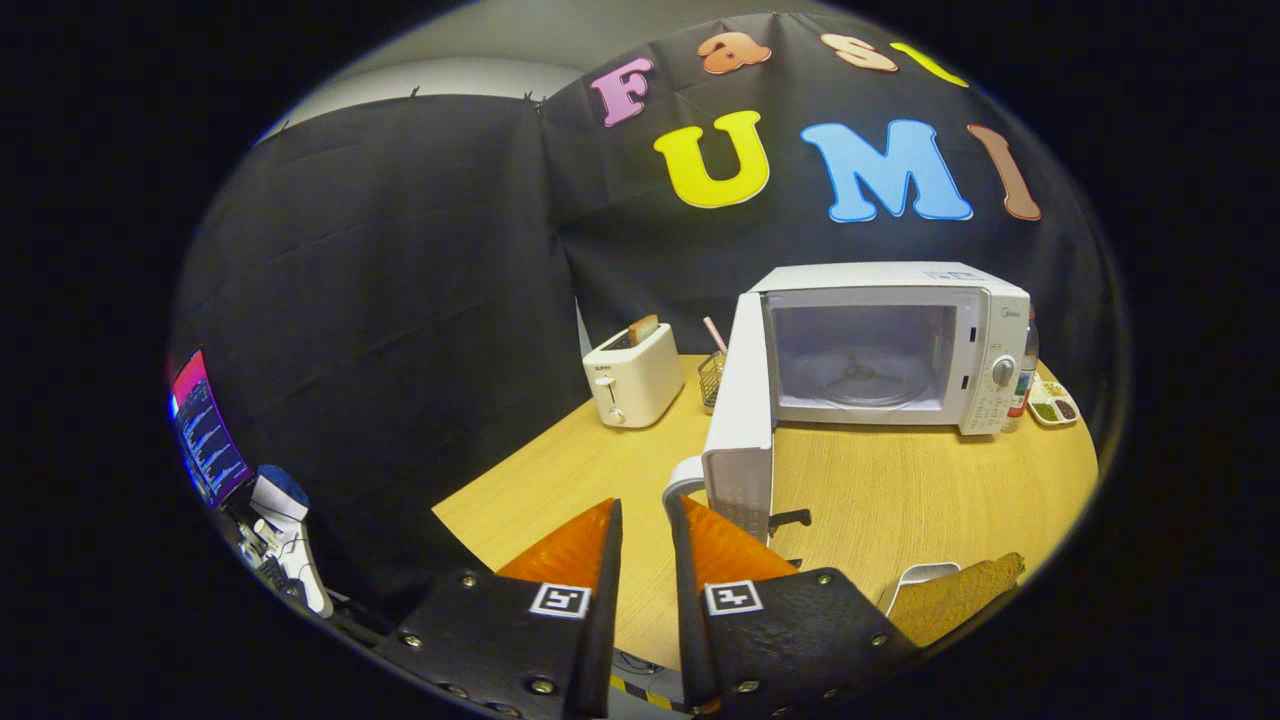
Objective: Open the microwave, put the food inside, and close the microwave door.
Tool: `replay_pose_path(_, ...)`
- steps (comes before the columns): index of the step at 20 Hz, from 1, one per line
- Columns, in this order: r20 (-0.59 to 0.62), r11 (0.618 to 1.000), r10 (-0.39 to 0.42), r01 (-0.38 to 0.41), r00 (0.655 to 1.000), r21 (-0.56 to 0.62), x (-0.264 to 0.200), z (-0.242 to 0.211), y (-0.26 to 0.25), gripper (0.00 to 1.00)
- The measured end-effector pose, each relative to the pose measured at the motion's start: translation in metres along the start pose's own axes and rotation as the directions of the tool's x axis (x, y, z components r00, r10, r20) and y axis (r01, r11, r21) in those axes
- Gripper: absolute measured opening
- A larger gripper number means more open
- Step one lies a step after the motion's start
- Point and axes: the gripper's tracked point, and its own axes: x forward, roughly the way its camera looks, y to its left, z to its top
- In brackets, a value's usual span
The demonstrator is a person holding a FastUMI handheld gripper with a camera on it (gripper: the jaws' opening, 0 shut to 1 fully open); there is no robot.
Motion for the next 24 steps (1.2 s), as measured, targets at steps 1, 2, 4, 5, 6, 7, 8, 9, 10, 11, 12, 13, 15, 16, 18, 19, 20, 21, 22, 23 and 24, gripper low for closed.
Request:
replay_pose_path(1, 0.011, 1.0, 0.013, -0.013, 1.0, 0.009, -0.008, 0.004, 0.0, 0.37)
replay_pose_path(2, 0.025, 1.0, 0.014, -0.015, 1.0, 0.014, -0.017, 0.01, -0.006, 0.63)
replay_pose_path(4, 0.046, 1.0, -0.008, 0.008, 0.999, 0.019, -0.035, 0.018, -0.024, 0.94)
replay_pose_path(5, 0.052, 0.999, -0.027, 0.026, 0.998, 0.03, -0.041, 0.021, -0.036, 0.95)
replay_pose_path(6, 0.052, 0.998, -0.038, 0.036, 0.998, 0.043, -0.048, 0.022, -0.046, 0.96)
replay_pose_path(7, 0.053, 0.997, -0.055, 0.052, 0.997, 0.061, -0.053, 0.022, -0.057, 0.97)
replay_pose_path(8, 0.052, 0.994, -0.074, 0.07, 0.996, 0.079, -0.06, 0.022, -0.069, 0.97)
replay_pose_path(9, 0.048, 0.991, -0.095, 0.09, 0.994, 0.097, -0.066, 0.021, -0.083, 0.97)
replay_pose_path(10, 0.04, 0.987, -0.114, 0.109, 0.993, 0.114, -0.072, 0.019, -0.097, 0.97)
replay_pose_path(11, 0.029, 0.984, -0.129, 0.124, 0.991, 0.132, -0.077, 0.016, -0.108, 0.97)
replay_pose_path(12, 0.017, 0.977, -0.147, 0.143, 0.989, 0.156, -0.083, 0.013, -0.122, 0.97)
replay_pose_path(13, 0.01, 0.971, -0.162, 0.158, 0.987, 0.178, -0.087, 0.011, -0.132, 0.97)
replay_pose_path(15, -0.013, 0.955, -0.188, 0.186, 0.982, 0.231, -0.095, 0.005, -0.156, 0.97)
replay_pose_path(16, -0.028, 0.945, -0.198, 0.198, 0.98, 0.26, -0.098, 0.001, -0.167, 0.97)
replay_pose_path(18, -0.06, 0.925, -0.219, 0.226, 0.974, 0.304, -0.105, -0.007, -0.187, 0.97)
replay_pose_path(19, -0.079, 0.915, -0.223, 0.237, 0.972, 0.326, -0.107, -0.012, -0.196, 0.97)
replay_pose_path(20, -0.098, 0.907, -0.221, 0.241, 0.97, 0.345, -0.108, -0.018, -0.203, 0.97)
replay_pose_path(21, -0.119, 0.899, -0.213, 0.243, 0.97, 0.366, -0.111, -0.024, -0.208, 0.97)
replay_pose_path(22, -0.14, 0.889, -0.207, 0.246, 0.968, 0.385, -0.112, -0.029, -0.214, 0.97)
replay_pose_path(23, -0.164, 0.878, -0.203, 0.254, 0.965, 0.406, -0.113, -0.037, -0.222, 0.97)
replay_pose_path(24, -0.187, 0.867, -0.196, 0.259, 0.963, 0.425, -0.114, -0.044, -0.228, 0.97)
